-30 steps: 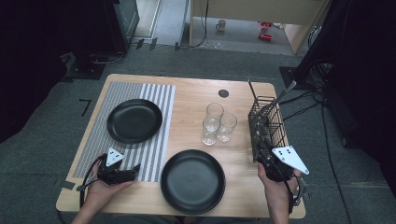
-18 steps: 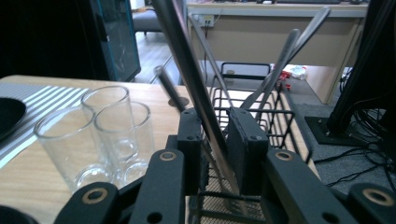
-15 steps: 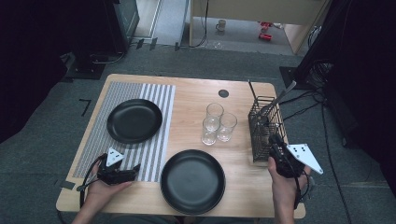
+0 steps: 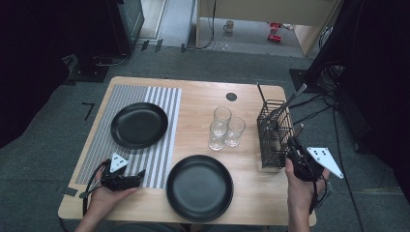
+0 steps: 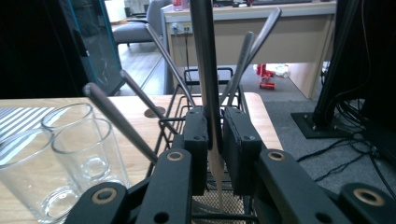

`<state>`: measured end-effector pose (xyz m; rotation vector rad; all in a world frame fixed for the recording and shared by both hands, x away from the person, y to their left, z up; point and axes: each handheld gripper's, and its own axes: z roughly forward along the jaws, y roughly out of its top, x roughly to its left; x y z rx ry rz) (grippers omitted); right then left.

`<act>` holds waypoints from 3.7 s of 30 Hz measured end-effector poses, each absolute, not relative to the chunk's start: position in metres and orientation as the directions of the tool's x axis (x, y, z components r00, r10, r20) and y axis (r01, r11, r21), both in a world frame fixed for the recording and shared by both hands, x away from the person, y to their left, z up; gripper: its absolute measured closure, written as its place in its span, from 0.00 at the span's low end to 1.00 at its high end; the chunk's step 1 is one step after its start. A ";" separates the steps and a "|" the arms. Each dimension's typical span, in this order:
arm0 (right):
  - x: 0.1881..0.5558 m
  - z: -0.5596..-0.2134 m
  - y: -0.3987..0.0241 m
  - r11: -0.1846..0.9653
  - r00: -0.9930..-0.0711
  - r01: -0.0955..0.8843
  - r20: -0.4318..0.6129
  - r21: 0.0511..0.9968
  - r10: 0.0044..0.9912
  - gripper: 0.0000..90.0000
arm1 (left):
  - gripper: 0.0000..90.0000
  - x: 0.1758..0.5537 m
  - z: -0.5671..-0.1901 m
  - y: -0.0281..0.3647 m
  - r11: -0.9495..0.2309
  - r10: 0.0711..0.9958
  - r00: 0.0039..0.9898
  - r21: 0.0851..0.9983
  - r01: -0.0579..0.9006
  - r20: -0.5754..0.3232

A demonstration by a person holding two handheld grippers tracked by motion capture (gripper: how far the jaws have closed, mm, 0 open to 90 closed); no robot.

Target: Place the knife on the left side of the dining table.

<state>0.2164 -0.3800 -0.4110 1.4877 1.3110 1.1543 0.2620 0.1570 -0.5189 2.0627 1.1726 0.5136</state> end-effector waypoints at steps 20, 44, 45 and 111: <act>0.228 -0.414 -0.383 -0.157 0.088 0.233 0.140 0.960 0.986 0.92 | 0.18 0.262 -0.519 0.157 -0.345 0.860 0.511 0.737 0.581 0.000; 0.227 -0.395 -0.383 -0.139 0.089 0.232 0.121 0.963 0.989 0.94 | 0.17 0.262 -0.518 0.160 -0.319 0.861 0.507 0.743 0.589 -0.033; 0.226 -0.393 -0.383 -0.135 0.087 0.227 0.118 0.964 0.989 0.94 | 0.17 0.262 -0.518 0.160 -0.317 0.861 0.507 0.743 0.590 -0.035; 0.221 -0.314 -0.347 -0.072 -0.099 0.128 0.085 0.989 0.991 0.94 | 0.17 0.256 -0.472 0.132 -0.278 0.832 0.552 0.825 0.492 -0.049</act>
